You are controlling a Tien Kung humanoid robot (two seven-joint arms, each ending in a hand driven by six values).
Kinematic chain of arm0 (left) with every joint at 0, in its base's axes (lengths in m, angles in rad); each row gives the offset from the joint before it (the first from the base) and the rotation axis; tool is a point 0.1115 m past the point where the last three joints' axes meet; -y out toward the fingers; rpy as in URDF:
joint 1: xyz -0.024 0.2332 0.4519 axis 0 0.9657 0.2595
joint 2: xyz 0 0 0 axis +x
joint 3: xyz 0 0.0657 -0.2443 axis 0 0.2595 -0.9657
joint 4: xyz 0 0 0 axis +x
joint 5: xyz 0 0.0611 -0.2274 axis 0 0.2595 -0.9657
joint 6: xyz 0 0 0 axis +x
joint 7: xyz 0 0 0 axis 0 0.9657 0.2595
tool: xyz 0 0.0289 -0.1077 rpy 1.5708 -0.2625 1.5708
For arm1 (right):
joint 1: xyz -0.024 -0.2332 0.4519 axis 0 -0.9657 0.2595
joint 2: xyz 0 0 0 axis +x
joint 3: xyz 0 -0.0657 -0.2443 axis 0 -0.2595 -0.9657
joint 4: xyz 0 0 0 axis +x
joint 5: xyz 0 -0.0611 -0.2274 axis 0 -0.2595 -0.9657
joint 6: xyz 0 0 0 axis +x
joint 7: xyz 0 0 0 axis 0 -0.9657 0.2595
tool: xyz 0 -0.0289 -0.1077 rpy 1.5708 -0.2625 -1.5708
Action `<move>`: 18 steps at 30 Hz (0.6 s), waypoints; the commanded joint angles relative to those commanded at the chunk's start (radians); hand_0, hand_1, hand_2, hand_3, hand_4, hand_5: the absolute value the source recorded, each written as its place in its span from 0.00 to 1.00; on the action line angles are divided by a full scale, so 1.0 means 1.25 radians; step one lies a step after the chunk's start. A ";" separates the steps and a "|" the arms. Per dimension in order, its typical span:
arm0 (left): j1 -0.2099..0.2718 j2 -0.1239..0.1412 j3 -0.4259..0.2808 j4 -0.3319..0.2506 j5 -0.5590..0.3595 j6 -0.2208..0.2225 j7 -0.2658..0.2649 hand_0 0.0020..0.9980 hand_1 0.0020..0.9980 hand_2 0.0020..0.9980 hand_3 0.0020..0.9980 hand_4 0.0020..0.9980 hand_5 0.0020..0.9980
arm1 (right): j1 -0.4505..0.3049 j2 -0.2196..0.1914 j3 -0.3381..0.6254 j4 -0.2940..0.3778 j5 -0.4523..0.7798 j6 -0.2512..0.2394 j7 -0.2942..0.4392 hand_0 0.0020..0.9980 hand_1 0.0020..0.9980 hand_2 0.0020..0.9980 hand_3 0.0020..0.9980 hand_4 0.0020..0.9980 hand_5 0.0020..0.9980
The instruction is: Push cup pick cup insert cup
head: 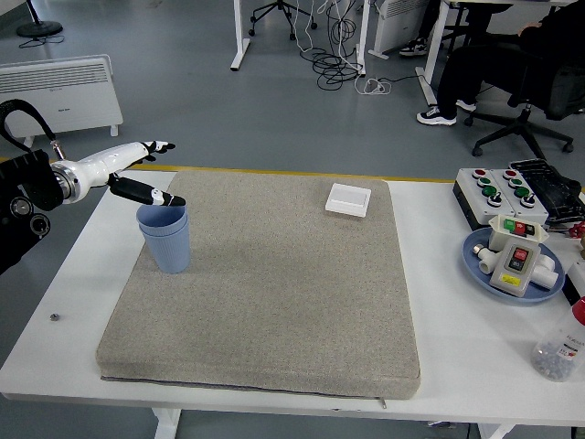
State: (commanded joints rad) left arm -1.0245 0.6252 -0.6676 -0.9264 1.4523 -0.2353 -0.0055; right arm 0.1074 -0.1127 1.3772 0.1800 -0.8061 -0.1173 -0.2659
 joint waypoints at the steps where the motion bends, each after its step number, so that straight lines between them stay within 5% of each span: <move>1: 0.009 0.002 -0.014 -0.012 -0.001 0.023 -0.024 0.88 0.93 1.00 1.00 1.00 0.60 | 0.000 0.000 0.001 0.000 0.000 0.000 0.000 0.75 0.61 0.59 0.58 0.11 0.57; 3: 0.018 0.003 -0.028 -0.024 -0.005 0.060 -0.062 0.88 0.93 1.00 1.00 1.00 0.60 | 0.001 0.000 0.001 0.000 -0.001 0.000 0.000 0.75 0.61 0.59 0.58 0.11 0.57; 4: 0.028 0.003 -0.045 -0.037 -0.021 0.084 -0.089 0.78 0.83 0.98 0.93 0.79 0.46 | 0.001 0.000 0.001 0.000 -0.002 0.001 0.000 0.75 0.61 0.59 0.58 0.11 0.57; 9: 0.094 -0.005 -0.157 -0.117 -0.132 0.164 -0.175 0.78 0.83 0.98 0.93 0.79 0.46 | 0.002 -0.001 0.004 0.000 -0.005 0.002 0.000 0.75 0.61 0.59 0.58 0.11 0.57; 10: 0.112 -0.008 -0.182 -0.136 -0.162 0.173 -0.177 0.61 0.64 0.68 0.55 0.67 0.49 | 0.002 -0.001 0.005 0.000 -0.006 0.002 0.000 0.75 0.61 0.59 0.58 0.11 0.57; 15: 0.207 -0.024 -0.322 -0.220 -0.324 0.203 -0.139 0.61 0.64 0.68 0.55 0.67 0.49 | 0.003 -0.001 0.008 0.000 -0.006 0.002 0.001 0.75 0.61 0.59 0.58 0.11 0.57; 16: 0.229 -0.029 -0.351 -0.239 -0.355 0.208 -0.118 0.59 0.62 0.66 0.54 0.63 0.60 | 0.004 -0.001 0.010 0.000 -0.009 0.002 0.001 0.75 0.61 0.59 0.58 0.11 0.57; 18: 0.269 -0.034 -0.413 -0.266 -0.428 0.205 -0.077 0.59 0.62 0.66 0.54 0.63 0.60 | 0.005 -0.001 0.012 0.000 -0.010 0.002 0.002 0.75 0.61 0.59 0.58 0.11 0.57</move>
State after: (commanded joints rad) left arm -0.6882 0.5830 -1.1843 -1.2588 0.9177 0.0205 -0.1015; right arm 0.1132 -0.1140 1.3920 0.1800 -0.8186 -0.1146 -0.2640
